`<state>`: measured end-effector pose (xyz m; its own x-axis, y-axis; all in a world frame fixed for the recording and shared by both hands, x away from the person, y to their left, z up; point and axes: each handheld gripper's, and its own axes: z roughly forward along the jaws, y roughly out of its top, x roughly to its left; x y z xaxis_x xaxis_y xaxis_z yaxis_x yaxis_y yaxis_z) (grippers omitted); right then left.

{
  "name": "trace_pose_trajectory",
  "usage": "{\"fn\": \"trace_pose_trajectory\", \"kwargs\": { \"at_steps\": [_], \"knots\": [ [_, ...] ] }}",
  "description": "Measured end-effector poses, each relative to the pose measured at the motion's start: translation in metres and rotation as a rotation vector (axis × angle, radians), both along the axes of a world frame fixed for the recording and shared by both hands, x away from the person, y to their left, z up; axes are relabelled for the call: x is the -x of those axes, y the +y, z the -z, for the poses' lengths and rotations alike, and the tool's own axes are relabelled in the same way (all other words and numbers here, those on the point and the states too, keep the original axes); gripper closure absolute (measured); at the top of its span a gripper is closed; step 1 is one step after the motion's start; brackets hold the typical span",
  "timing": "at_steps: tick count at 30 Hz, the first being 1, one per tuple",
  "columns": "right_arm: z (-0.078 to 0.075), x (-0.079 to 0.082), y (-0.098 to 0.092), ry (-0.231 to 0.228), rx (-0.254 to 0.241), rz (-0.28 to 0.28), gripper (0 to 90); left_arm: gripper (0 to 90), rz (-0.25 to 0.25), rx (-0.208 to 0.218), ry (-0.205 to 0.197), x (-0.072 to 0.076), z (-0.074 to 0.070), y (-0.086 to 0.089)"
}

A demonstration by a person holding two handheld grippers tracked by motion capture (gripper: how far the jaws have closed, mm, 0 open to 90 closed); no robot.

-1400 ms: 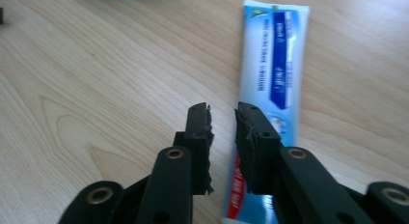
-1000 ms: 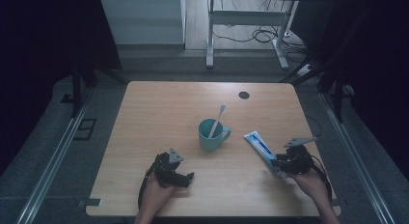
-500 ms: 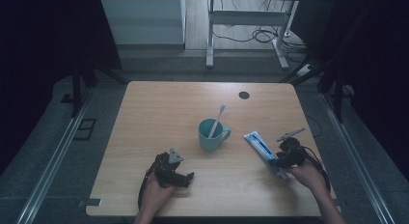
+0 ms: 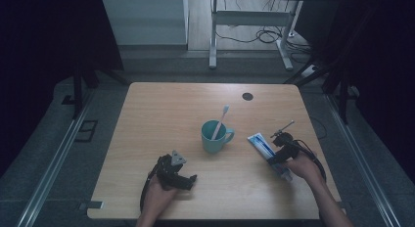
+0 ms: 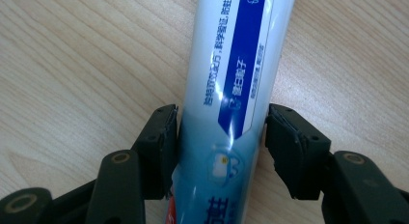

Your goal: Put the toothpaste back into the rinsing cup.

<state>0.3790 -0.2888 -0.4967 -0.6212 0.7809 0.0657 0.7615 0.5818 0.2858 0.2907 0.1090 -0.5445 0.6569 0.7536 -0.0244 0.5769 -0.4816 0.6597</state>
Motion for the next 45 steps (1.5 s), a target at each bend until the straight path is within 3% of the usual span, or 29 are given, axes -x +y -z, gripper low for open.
{"fn": "trace_pose_trajectory", "kwargs": {
  "at_steps": [16, 24, 30, 34, 39, 45],
  "knots": [
    [0.004, -0.020, 0.019, 0.077, 0.099, -0.002, 46.9, 0.6, 0.000, 0.000, 0.000, 0.000, 0.000, 0.000],
    [-0.004, -0.022, 0.017, 0.096, 0.096, -0.010, 66.9, 0.6, 0.000, 0.000, 0.000, 0.000, 0.000, 0.000],
    [-0.007, -0.020, 0.016, 0.078, 0.098, -0.021, 70.5, 0.6, 0.000, -0.002, 0.000, 0.000, 0.000, 0.000],
    [-0.011, -0.018, 0.014, 0.052, 0.064, -0.020, 71.0, 0.6, 0.000, 0.000, 0.000, 0.000, 0.000, 0.000],
    [-0.022, -0.010, 0.012, 0.000, -0.013, -0.039, 71.1, 0.6, 0.001, -0.001, 0.000, 0.000, 0.000, 0.000],
    [-0.030, -0.003, 0.010, -0.053, -0.061, -0.045, 71.3, 0.6, 0.002, -0.002, -0.001, 0.000, 0.000, 0.000]
  ]
}}
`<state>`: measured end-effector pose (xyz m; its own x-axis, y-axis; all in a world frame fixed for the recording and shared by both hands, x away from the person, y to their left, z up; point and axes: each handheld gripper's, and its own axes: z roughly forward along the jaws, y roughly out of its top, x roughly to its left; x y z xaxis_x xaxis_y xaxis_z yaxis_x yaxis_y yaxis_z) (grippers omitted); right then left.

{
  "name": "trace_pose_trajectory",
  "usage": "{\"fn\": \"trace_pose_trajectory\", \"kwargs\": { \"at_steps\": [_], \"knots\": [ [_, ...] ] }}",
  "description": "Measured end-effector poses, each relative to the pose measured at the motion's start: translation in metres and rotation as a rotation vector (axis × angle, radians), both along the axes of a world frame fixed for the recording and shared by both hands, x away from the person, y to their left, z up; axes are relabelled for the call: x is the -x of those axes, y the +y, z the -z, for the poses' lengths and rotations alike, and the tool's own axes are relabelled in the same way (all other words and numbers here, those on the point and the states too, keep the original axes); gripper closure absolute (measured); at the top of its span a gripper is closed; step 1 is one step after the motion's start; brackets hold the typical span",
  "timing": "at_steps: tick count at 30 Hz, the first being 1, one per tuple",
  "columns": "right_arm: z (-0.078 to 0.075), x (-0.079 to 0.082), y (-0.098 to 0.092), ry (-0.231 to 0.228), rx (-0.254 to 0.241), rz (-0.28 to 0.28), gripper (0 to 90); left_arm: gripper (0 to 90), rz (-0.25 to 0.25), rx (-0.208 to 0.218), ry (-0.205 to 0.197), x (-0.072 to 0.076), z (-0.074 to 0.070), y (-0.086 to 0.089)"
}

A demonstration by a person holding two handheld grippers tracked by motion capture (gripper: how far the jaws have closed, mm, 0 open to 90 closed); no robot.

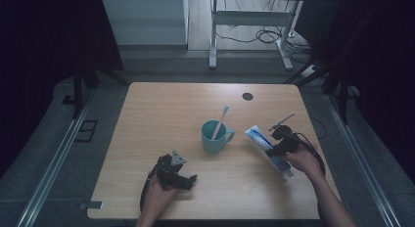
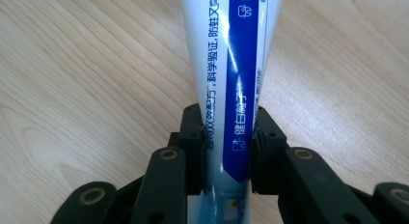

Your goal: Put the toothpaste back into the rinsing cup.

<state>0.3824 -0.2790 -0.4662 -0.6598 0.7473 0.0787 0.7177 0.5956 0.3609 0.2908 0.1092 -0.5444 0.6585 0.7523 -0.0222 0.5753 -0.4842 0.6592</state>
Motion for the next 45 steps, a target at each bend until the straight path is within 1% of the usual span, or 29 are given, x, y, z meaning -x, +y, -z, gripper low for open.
{"fn": "trace_pose_trajectory", "kwargs": {
  "at_steps": [2, 3, 4, 6, 7, 8, 9, 11, 12, 13, 16, 18, 19, 22, 23, 26, 28, 30, 32, 33, 34, 35, 37, 38, 39, 41, 42, 43, 45],
  "knots": [
    [-0.003, 0.002, -0.002, -0.023, -0.027, 0.002, 71.3, 0.6, -0.001, 0.001, 0.000, 0.000, 0.000, 0.000],
    [-0.006, 0.005, -0.004, -0.048, -0.060, 0.009, 71.3, 0.6, 0.000, 0.000, 0.000, 0.000, 0.000, 0.000],
    [-0.006, 0.005, -0.004, -0.048, -0.060, 0.009, 71.3, 0.6, 0.000, 0.000, 0.000, 0.000, 0.000, 0.000],
    [-0.009, 0.007, -0.006, -0.070, -0.086, 0.010, 71.3, 0.6, -0.001, 0.001, 0.001, 0.000, 0.000, 0.000],
    [-0.011, 0.009, -0.008, -0.090, -0.108, 0.016, 71.4, 0.6, -0.002, 0.001, 0.001, 0.000, 0.000, 0.000],
    [-0.011, 0.009, -0.008, -0.090, -0.108, 0.016, 71.4, 0.6, -0.002, 0.001, 0.001, 0.000, 0.000, 0.000],
    [-0.012, 0.011, -0.009, -0.110, -0.120, 0.016, 71.3, 0.6, -0.002, 0.002, 0.001, 0.000, 0.000, 0.000],
    [-0.013, 0.013, -0.010, -0.131, -0.133, 0.016, 71.3, 0.5, -0.002, 0.002, 0.001, 0.000, 0.000, 0.000],
    [-0.013, 0.013, -0.010, -0.131, -0.133, 0.016, 71.3, 0.6, -0.002, 0.002, 0.001, 0.000, 0.000, 0.000],
    [-0.013, 0.014, -0.010, -0.146, -0.145, 0.016, 71.3, 0.6, -0.002, 0.002, 0.001, 0.000, 0.000, 0.000],
    [-0.014, 0.016, -0.010, -0.159, -0.157, 0.018, 71.3, 0.6, -0.003, 0.003, -0.001, 0.000, 0.000, 0.000],
    [-0.014, 0.019, -0.008, -0.181, -0.175, 0.008, 71.3, 0.6, -0.002, 0.003, 0.000, 0.000, 0.000, 0.000],
    [-0.014, 0.019, -0.008, -0.181, -0.175, 0.008, 71.3, 0.6, -0.002, 0.003, 0.000, 0.000, 0.000, 0.000],
    [-0.016, 0.022, -0.007, -0.207, -0.193, 0.009, 71.3, 0.6, -0.002, 0.003, 0.000, 0.000, 0.000, 0.000],
    [-0.017, 0.023, -0.006, -0.225, -0.199, 0.010, 71.3, 0.6, -0.002, 0.003, 0.000, 0.000, 0.000, 0.000],
    [-0.018, 0.024, -0.005, -0.240, -0.208, 0.013, 71.3, 0.6, -0.002, 0.003, 0.000, 0.000, 0.000, 0.000],
    [-0.020, 0.026, -0.004, -0.264, -0.225, 0.012, 71.2, 0.6, -0.003, 0.002, 0.000, 0.000, 0.000, 0.000],
    [-0.021, 0.027, -0.003, -0.272, -0.230, 0.012, 71.1, 0.6, -0.002, 0.003, 0.000, 0.000, 0.000, 0.000],
    [-0.022, 0.029, -0.001, -0.302, -0.245, 0.006, 71.1, 0.6, -0.003, 0.003, 0.000, 0.000, 0.000, 0.000],
    [-0.022, 0.029, -0.001, -0.302, -0.245, 0.006, 71.1, 0.6, -0.003, 0.003, 0.000, 0.000, 0.000, 0.000],
    [-0.023, 0.030, 0.000, -0.312, -0.250, 0.006, 71.1, 0.6, -0.002, 0.003, 0.000, 0.000, 0.000, 0.000],
    [-0.025, 0.031, 0.002, -0.333, -0.260, -0.001, 71.1, 0.6, -0.005, 0.005, -0.001, 0.000, 0.000, 0.000],
    [-0.026, 0.032, 0.003, -0.343, -0.266, -0.003, 71.1, 0.6, -0.005, 0.005, -0.001, 0.000, 0.000, 0.000],
    [-0.029, 0.033, 0.005, -0.363, -0.280, -0.008, 71.1, 0.6, -0.004, 0.004, -0.002, 0.000, 0.000, 0.000],
    [-0.029, 0.033, 0.005, -0.363, -0.280, -0.008, 71.1, 0.6, -0.004, 0.004, -0.002, 0.000, 0.000, 0.000],
    [-0.032, 0.035, 0.007, -0.379, -0.297, -0.014, 71.1, 0.6, -0.002, 0.003, -0.003, 0.000, 0.000, 0.000],
    [-0.033, 0.035, 0.008, -0.388, -0.306, -0.015, 71.1, 0.6, 0.002, -0.002, -0.003, 0.000, 0.000, 0.000],
    [-0.036, 0.037, 0.010, -0.410, -0.317, -0.021, 71.1, 0.6, 0.001, 0.000, -0.003, 0.000, 0.000, 0.000],
    [-0.038, 0.038, 0.011, -0.419, -0.326, -0.024, 71.1, 0.6, 0.002, -0.001, -0.002, 0.000, 0.000, 0.000]
  ]
}}
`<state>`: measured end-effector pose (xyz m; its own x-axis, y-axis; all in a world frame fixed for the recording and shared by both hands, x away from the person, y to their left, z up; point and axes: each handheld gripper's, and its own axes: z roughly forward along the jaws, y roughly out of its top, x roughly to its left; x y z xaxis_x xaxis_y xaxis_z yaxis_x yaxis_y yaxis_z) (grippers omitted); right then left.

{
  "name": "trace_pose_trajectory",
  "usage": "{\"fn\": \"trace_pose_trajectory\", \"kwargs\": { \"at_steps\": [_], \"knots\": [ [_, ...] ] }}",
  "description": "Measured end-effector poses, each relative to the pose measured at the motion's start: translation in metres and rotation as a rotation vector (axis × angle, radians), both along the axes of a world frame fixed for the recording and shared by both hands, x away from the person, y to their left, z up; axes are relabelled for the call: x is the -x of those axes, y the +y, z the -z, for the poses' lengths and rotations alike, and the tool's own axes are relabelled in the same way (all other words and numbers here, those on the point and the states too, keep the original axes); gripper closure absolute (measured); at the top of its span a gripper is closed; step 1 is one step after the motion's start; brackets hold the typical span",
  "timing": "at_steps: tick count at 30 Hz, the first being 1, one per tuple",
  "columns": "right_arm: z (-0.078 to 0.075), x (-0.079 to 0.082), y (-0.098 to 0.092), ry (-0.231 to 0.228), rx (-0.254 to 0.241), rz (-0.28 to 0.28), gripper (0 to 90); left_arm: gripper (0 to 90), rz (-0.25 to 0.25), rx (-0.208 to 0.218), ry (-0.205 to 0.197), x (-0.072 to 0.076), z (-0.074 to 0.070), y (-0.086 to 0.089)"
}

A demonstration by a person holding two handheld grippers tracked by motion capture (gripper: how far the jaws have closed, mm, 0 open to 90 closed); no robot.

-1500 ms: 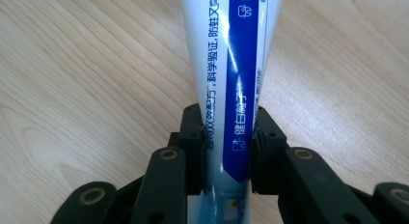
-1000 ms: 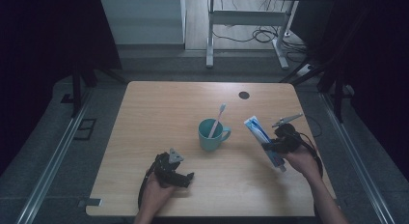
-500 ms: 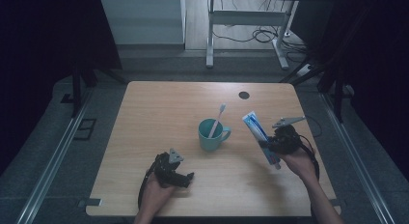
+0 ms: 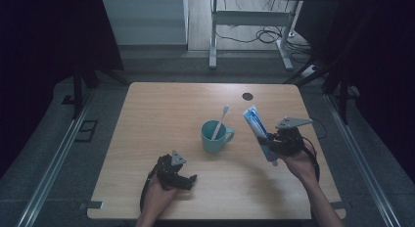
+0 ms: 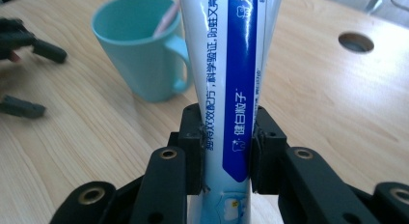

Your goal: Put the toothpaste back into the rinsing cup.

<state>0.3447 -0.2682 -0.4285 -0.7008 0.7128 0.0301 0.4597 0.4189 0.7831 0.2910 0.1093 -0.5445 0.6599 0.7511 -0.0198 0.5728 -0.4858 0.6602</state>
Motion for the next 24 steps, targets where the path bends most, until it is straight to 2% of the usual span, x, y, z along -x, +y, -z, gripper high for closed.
{"fn": "trace_pose_trajectory", "kwargs": {
  "at_steps": [3, 15, 24],
  "knots": [
    [-0.006, 0.002, 0.003, -0.029, -0.033, -0.010, 71.1, 0.6, -0.002, 0.002, 0.000, 0.000, 0.000, 0.000],
    [-0.019, 0.007, 0.010, -0.096, -0.110, -0.025, 71.1, 0.5, -0.002, 0.001, -0.001, 0.000, 0.000, 0.000],
    [-0.030, 0.009, 0.017, -0.127, -0.144, -0.040, 71.2, 0.6, -0.002, 0.002, 0.001, 0.000, 0.000, 0.000]
  ]
}}
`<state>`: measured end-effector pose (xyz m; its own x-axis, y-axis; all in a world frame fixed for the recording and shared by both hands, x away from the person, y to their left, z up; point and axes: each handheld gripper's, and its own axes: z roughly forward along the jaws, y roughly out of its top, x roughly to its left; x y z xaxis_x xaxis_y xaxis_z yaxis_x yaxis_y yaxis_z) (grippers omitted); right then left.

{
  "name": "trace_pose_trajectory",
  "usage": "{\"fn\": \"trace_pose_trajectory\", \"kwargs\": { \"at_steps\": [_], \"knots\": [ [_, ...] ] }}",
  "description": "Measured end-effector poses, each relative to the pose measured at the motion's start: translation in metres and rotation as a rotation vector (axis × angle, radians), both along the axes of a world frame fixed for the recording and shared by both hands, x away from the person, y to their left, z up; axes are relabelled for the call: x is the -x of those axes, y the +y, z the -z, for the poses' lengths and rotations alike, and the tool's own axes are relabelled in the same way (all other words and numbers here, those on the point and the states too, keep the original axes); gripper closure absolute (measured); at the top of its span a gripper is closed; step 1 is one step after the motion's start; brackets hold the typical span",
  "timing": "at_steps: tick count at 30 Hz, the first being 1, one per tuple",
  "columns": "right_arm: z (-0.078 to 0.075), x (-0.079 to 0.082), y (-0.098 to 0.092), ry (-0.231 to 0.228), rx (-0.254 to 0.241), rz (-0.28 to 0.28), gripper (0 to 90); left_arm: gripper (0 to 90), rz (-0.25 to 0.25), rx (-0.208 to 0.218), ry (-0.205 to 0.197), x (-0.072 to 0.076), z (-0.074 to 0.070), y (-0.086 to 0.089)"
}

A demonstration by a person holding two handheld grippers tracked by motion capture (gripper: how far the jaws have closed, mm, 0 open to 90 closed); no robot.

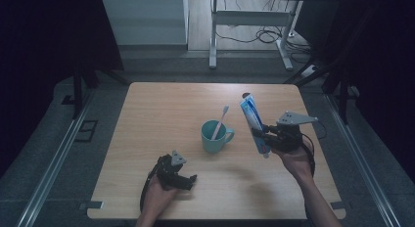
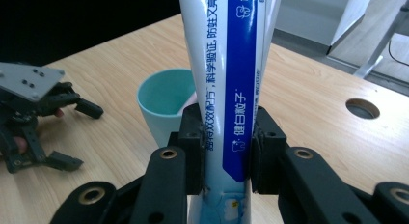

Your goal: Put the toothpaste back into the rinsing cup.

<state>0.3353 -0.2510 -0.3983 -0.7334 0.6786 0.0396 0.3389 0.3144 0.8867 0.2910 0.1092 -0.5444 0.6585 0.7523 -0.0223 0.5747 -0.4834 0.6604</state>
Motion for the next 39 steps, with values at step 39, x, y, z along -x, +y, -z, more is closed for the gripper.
{"fn": "trace_pose_trajectory", "kwargs": {
  "at_steps": [39],
  "knots": [
    [-0.012, -0.030, 0.077, -0.048, -0.061, -0.075, 71.3, 0.6, 0.009, -0.002, -0.002, 0.000, 0.000, 0.000]
  ]
}}
